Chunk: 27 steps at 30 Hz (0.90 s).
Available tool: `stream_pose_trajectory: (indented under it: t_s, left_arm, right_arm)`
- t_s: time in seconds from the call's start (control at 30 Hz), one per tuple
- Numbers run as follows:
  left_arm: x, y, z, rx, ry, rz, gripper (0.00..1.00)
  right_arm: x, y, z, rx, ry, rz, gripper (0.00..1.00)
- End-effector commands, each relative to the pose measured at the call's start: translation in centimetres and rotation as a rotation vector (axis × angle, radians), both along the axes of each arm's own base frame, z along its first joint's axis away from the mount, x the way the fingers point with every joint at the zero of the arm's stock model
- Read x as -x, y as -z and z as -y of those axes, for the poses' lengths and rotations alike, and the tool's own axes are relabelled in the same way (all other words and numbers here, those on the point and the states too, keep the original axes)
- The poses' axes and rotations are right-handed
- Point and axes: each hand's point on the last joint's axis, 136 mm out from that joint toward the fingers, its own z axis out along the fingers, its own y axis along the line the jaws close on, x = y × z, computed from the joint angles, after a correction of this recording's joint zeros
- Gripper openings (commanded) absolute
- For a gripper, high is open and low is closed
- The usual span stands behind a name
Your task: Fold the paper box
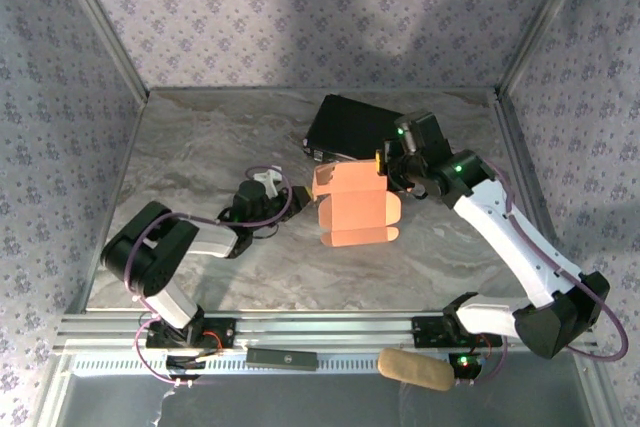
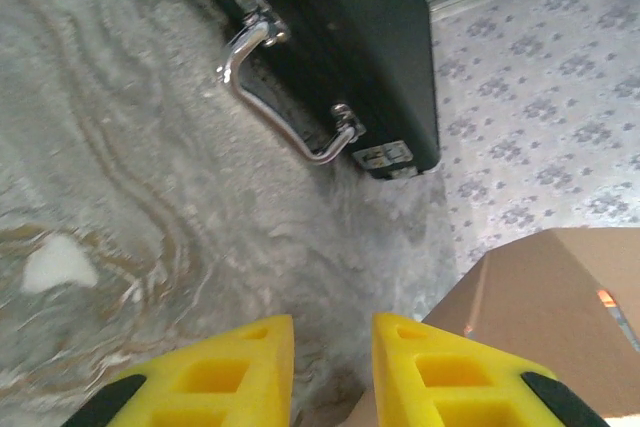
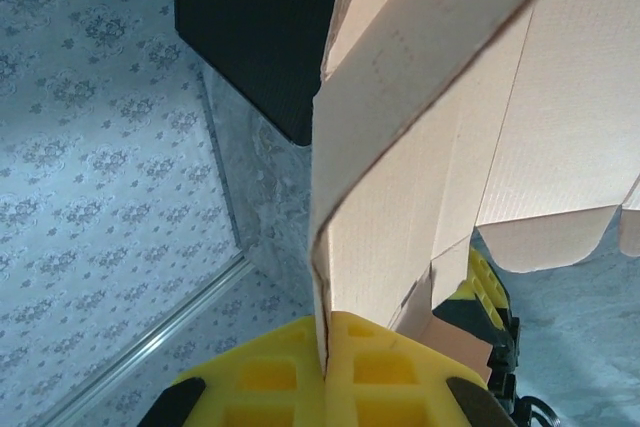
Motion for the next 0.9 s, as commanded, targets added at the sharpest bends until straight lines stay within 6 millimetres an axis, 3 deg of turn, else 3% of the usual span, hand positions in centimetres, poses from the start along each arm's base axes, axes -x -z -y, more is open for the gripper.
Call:
stream_pose_trajectory:
  t_s: [0.0, 0.23, 0.4, 0.53, 0.73, 0.87]
  left_arm:
    - [-0.7, -4.1, 0.6, 0.154, 0.004, 0.121, 0.27]
    - [-0.3, -4.5, 1.9, 0.188, 0.034, 0.145, 0.28]
    - [-0.4, -4.2, 0.1, 0.191, -0.021, 0.149, 0.29]
    - [-0.9, -2.4, -0.8, 0.145, -0.049, 0.087, 0.27]
    - [-2.0, -3.4, 0.5, 0.210, -0.027, 0.109, 0.29]
    - [-1.5, -4.1, 1.9, 0.230, 0.009, 0.130, 0.30]
  right_arm:
    - [0.0, 0.3, 0.1, -0.035, 0.012, -0.015, 0.00]
    - [-0.5, 0.6, 0.4, -0.066, 0.019, -0.022, 0.00]
    - [-0.4, 0.2, 1.1, -0.074, 0.036, -0.018, 0.00]
    - [-0.3, 0.0, 1.2, -0.080, 0.035, -0.015, 0.00]
    - [-0.3, 0.1, 1.0, -0.084, 0.029, -0.019, 0.00]
    - [-0.5, 0.1, 1.0, -0.086, 0.033, -0.015, 0.00]
